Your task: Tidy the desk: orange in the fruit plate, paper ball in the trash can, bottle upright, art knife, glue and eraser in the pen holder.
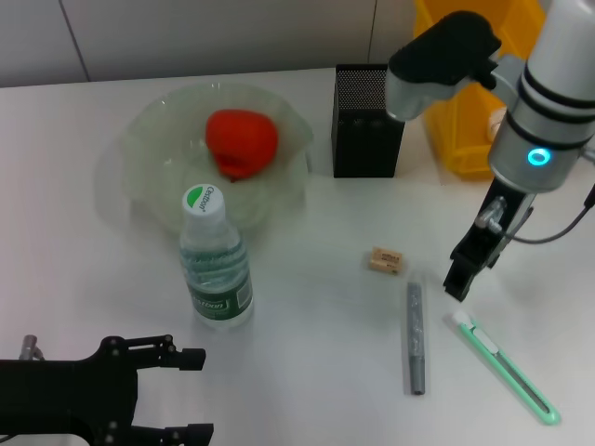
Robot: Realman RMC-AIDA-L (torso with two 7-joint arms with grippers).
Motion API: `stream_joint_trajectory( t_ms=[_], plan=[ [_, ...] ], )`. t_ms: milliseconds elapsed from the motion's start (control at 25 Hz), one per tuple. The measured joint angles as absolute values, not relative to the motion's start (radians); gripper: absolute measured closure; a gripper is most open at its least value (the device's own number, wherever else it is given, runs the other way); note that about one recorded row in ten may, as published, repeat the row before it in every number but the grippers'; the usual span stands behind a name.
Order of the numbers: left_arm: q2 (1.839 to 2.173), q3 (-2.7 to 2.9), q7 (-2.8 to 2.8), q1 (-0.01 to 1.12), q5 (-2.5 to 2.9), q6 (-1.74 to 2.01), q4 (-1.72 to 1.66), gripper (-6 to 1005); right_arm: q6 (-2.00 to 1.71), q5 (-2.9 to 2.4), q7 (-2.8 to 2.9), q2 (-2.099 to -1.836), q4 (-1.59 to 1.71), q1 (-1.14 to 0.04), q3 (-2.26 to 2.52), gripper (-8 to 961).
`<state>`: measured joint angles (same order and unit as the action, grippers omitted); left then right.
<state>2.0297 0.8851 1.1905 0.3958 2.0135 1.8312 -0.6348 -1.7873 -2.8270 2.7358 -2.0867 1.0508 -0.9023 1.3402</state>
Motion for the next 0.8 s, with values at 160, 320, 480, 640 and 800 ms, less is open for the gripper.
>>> stream_joint_trajectory(
  t_ms=[160, 320, 480, 640, 800],
  plan=[
    [2.035, 0.884, 1.186, 0.396, 2.029, 1.828, -0.635, 184, -1.789, -2.792, 2.768, -2.088, 1.04, -0.896, 1.373, 343],
    [2.033, 0.883, 1.162, 0.39, 2.03, 1.835, -0.635, 184, -1.802, -2.782, 2.82, -2.089, 1.045, -0.89, 1.436, 344],
    [2.032, 0.884, 1.158, 0.389, 2.03, 1.838, -0.635, 184, -1.811, -2.781, 2.877, -2.089, 1.047, -0.89, 1.503, 344],
    [2.03, 0.884, 1.157, 0.387, 2.03, 1.837, -0.635, 184, -1.812, -2.781, 2.898, -2.089, 1.048, -0.891, 1.516, 344],
    [2.03, 0.884, 1.144, 0.387, 2.03, 1.832, -0.635, 184, -1.804, -2.781, 2.916, -2.089, 1.041, -0.887, 1.517, 344]
  ],
)
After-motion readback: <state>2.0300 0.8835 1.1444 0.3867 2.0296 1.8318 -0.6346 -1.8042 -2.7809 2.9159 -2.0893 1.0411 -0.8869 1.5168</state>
